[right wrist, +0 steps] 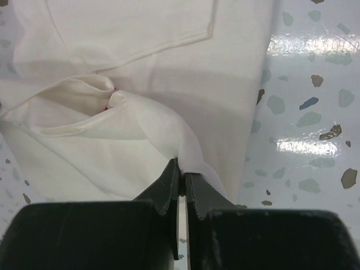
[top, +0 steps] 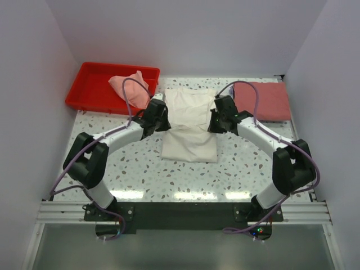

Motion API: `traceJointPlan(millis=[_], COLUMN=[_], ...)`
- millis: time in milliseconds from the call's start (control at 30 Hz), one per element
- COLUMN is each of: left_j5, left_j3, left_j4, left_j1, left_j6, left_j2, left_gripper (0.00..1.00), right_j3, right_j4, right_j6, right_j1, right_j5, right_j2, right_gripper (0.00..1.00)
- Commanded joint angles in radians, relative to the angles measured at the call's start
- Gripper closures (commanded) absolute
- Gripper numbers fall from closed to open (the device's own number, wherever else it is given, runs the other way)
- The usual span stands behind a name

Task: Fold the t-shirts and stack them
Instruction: Fold the tshirt

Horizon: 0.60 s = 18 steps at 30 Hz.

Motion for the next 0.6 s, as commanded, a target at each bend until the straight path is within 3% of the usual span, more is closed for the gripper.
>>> traceJointPlan(millis=[0,567], left_j5=[0.008,0.021], left_j3=[0.061,0.107], left_j4=[0.067,0.082], left_j1=[0.018,0.067], left_j6=[0.044,0.048], left_j2=[0.036,0.171], left_gripper=[1.0,0.98], right_j3=[0.054,0.109], right_j4=[0.06,0.103], right_j6=[-0.023,-0.014], right_j1=[-0.028,-0.101], right_j5=[-0.008,-0.105], right_j2=[0.046,0.23], right_gripper=[1.0,0.99])
